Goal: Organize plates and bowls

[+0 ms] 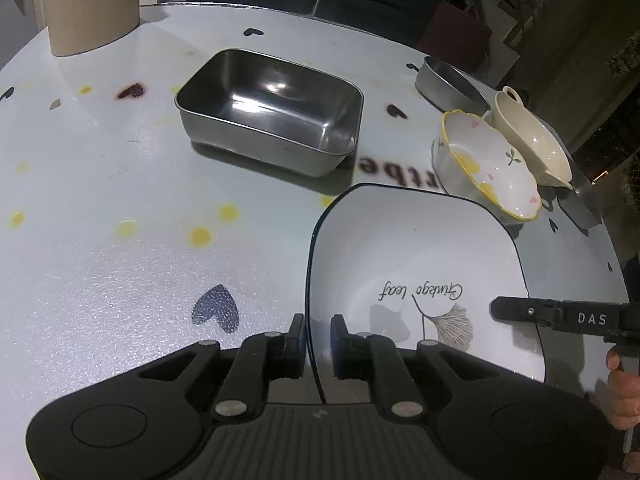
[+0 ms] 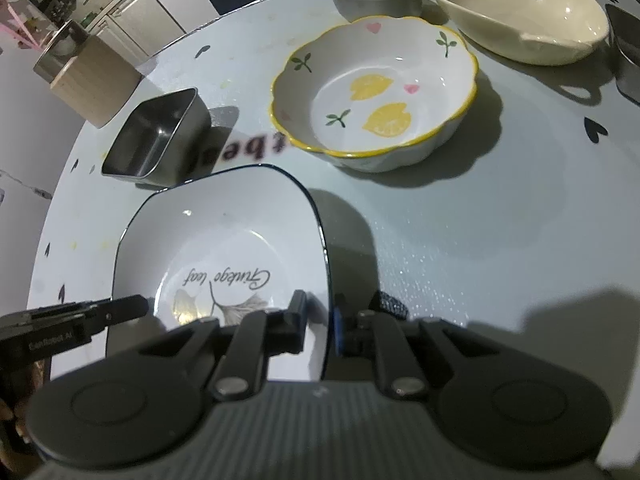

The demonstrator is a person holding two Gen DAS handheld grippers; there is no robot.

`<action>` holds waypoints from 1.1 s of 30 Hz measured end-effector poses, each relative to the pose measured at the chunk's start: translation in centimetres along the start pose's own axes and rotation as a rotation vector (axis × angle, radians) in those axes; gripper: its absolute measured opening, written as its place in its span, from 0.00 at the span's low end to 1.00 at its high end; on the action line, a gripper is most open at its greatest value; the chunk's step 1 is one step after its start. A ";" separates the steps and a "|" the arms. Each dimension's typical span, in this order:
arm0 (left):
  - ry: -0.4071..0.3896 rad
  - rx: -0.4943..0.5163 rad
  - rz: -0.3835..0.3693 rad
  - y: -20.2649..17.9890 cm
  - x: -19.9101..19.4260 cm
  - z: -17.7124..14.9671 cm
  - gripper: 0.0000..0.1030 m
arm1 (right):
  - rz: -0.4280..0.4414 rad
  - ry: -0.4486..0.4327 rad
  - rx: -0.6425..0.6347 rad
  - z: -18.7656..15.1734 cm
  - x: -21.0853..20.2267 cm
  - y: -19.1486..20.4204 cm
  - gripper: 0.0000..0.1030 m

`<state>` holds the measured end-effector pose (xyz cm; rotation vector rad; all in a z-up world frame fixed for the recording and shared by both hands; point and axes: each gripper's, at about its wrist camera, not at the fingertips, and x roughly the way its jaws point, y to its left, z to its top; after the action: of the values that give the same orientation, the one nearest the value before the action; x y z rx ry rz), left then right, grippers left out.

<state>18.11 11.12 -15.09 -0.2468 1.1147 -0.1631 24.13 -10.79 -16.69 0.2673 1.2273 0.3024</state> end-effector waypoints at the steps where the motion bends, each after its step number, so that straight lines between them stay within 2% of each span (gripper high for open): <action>1: 0.000 0.003 0.000 -0.1 -0.1 0.0 0.23 | 0.000 -0.003 -0.005 -0.1 0.0 0.0 0.16; 2: -0.003 0.003 0.000 -0.1 -0.2 0.0 0.37 | -0.004 -0.010 -0.011 -0.1 -0.1 0.0 0.18; 3: -0.007 0.000 0.005 -0.1 -0.3 0.1 0.45 | -0.005 -0.017 -0.016 -0.2 -0.1 0.0 0.25; 4: -0.014 -0.002 0.014 -0.2 -0.5 0.1 0.59 | -0.005 -0.018 -0.021 -0.3 -0.2 0.0 0.30; 5: -0.022 -0.004 0.024 -0.3 -0.7 0.1 0.74 | -0.003 -0.018 -0.021 -0.4 -0.3 -0.2 0.42; 6: -0.033 -0.005 0.034 -0.3 -0.9 0.2 0.80 | -0.001 -0.021 -0.018 -0.4 -0.4 -0.3 0.51; 7: -0.047 -0.007 0.043 -0.4 -1.1 0.2 0.87 | 0.002 -0.027 -0.018 -0.5 -0.6 -0.4 0.53; 9: -0.063 -0.010 0.046 -0.6 -1.6 0.4 0.92 | 0.006 -0.039 -0.029 -0.7 -1.0 -0.6 0.69; 10: -0.068 -0.013 0.044 -0.7 -1.8 0.6 0.96 | 0.011 -0.050 -0.027 -0.7 -1.2 -0.8 0.73; 12: -0.084 -0.011 0.043 -1.1 -2.2 0.8 0.98 | 0.033 -0.064 -0.019 -0.7 -2.0 -1.2 0.91; 15: -0.123 0.028 0.053 -2.3 -2.9 1.3 0.99 | 0.053 -0.119 -0.010 -0.6 -3.5 -1.8 1.00; 19: -0.177 0.082 0.060 -4.5 -3.9 2.2 1.00 | 0.058 -0.198 -0.003 -0.2 -5.8 -2.5 1.00; 24: -0.248 0.118 0.033 -7.2 -4.8 3.4 1.00 | 0.064 -0.291 0.066 0.9 -8.3 -4.3 1.00; 33: -0.319 0.157 -0.025 -11.6 -4.2 6.5 1.00 | 0.055 -0.429 0.346 3.2 -11.0 -10.5 1.00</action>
<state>22.06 1.75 -5.51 -0.1406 0.7783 -0.2245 24.70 -24.66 -9.78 0.6320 0.8417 0.0694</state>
